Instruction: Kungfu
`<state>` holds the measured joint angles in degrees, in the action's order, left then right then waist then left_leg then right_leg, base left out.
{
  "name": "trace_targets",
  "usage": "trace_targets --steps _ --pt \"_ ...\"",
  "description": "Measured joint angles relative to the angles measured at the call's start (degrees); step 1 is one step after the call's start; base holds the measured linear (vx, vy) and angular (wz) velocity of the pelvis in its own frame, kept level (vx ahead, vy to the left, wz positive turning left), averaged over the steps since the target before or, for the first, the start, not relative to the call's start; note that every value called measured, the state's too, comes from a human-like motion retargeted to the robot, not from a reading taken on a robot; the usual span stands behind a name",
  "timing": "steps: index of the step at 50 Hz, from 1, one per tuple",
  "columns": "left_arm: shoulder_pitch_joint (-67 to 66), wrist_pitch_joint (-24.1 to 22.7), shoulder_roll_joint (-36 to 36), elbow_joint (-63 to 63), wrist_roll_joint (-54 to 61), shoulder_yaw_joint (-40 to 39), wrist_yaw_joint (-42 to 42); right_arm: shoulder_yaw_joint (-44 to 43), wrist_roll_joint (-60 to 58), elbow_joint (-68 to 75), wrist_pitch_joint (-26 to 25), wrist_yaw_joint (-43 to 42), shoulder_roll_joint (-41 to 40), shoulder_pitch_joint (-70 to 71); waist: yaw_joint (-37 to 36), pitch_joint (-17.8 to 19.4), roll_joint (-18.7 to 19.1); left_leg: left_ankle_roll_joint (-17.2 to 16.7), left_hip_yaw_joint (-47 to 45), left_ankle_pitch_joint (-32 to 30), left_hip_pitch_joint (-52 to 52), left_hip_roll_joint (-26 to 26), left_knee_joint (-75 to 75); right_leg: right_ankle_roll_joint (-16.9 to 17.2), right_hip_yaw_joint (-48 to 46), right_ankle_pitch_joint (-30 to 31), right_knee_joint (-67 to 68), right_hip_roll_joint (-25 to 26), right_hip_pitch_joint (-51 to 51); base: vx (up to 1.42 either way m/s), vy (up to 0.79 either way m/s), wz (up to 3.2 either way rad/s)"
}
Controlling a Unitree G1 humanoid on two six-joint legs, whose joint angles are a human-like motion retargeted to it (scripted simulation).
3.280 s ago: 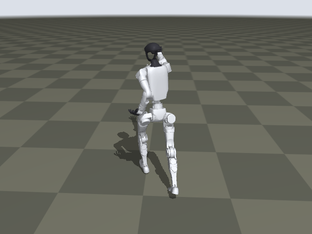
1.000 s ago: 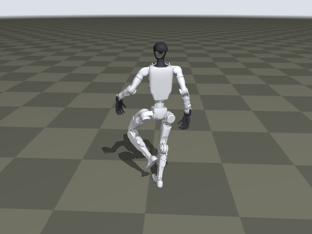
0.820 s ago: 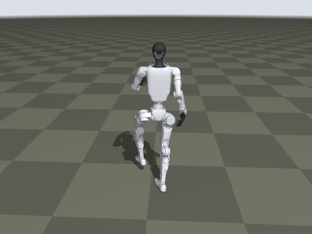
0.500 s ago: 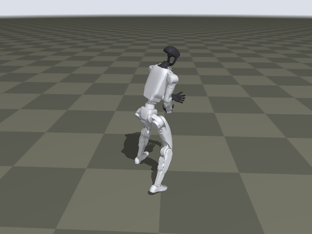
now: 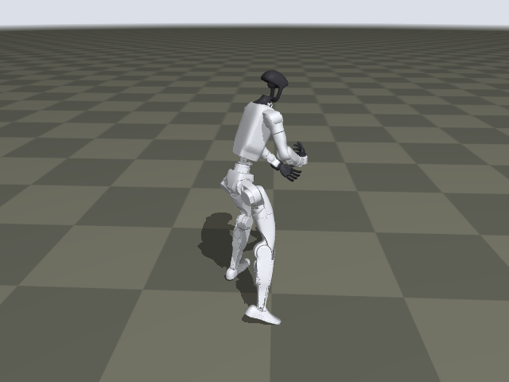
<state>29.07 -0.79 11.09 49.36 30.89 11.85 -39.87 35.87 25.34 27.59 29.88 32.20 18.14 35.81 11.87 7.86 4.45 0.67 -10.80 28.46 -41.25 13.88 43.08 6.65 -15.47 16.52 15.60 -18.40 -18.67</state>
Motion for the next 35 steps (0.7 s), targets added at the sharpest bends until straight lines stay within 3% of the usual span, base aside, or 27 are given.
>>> trace_targets --steps 2,3,5,8,13,17,22,27,35 --pt "-0.7 -1.2 1.9 2.6 -5.0 -1.1 4.1 -0.1 1.8 -4.7 0.1 -1.1 1.1 5.6 1.7 -0.9 0.7 1.0 -0.5 -1.4 4.3 -0.1 -5.0 -1.4 -2.6 4.9 2.8 1.1 0.2 0.27 0.28 0.02" --pt "-1.8 -2.0 2.3 4.0 -7.8 -1.7 6.6 -0.7 3.9 -7.2 -0.4 -1.8 1.5 9.3 2.4 -1.5 1.3 1.2 -0.9 -2.4 6.4 0.3 -7.7 0.1 -3.0 3.7 5.9 2.8 -0.6 0.25 0.28 -0.21" --pt "-4.7 -3.6 2.1 6.8 -12.0 -2.4 10.1 -3.3 7.5 -11.1 -1.2 -4.4 2.8 17.2 3.0 -2.6 2.7 1.2 -1.8 -4.7 11.0 1.5 -13.8 5.1 -4.3 -2.2 15.8 6.3 -3.4 0.25 0.19 -0.4" --pt "-10.1 -3.0 -1.0 11.2 -16.0 -1.6 9.0 -10.6 8.8 -15.2 -1.1 -9.6 7.2 29.3 3.0 -4.4 4.4 1.2 -2.2 -8.1 15.9 2.6 -21.5 8.1 -9.7 -12.7 36.8 8.6 -9.3 0.19 0.08 -0.17" --pt "-19.6 0.6 -5.1 15.4 -18.0 1.3 -1.8 -22.9 10.7 -15.9 -2.9 -14.8 15.7 44.8 2.0 -8.9 7.5 1.0 0.2 -12.1 15.2 6.9 -27.9 8.3 -19.8 -29.0 67.0 16.0 -23.1 0.13 -0.22 -0.07" --pt "-25.6 1.6 -6.6 15.9 -16.7 2.0 -5.7 -29.4 4.2 -10.3 -3.4 -18.9 19.1 51.0 3.7 -12.0 8.6 1.3 -1.1 -13.3 13.6 8.4 -29.2 8.3 -25.5 -38.3 82.3 18.2 -31.5 0.15 -0.16 0.28" --pt "-28.3 0.0 -6.4 16.5 -15.7 1.3 -2.0 -31.2 2.3 -9.9 -0.4 -26.9 19.9 49.7 5.3 -13.7 8.1 1.2 -1.1 -13.4 14.1 8.7 -29.1 8.3 -25.7 -43.4 88.4 21.8 -38.3 0.14 -0.15 0.29" --pt "-28.4 -0.4 -5.4 16.5 -18.8 2.1 -2.2 -32.1 1.0 -11.9 5.4 -36.1 19.0 45.6 7.1 -13.3 8.0 0.8 -0.2 -12.3 16.2 8.1 -28.2 8.3 -22.4 -44.3 85.7 23.1 -38.7 0.11 0.04 0.31" --pt "-28.0 -0.4 -5.8 14.4 -18.3 2.4 -0.5 -30.4 7.7 -14.9 1.5 -33.9 14.2 41.9 8.3 -12.4 7.1 2.4 -2.6 -12.0 23.5 2.2 -32.2 8.3 -14.8 -43.1 76.5 21.6 -32.7 0.03 0.16 -0.1"
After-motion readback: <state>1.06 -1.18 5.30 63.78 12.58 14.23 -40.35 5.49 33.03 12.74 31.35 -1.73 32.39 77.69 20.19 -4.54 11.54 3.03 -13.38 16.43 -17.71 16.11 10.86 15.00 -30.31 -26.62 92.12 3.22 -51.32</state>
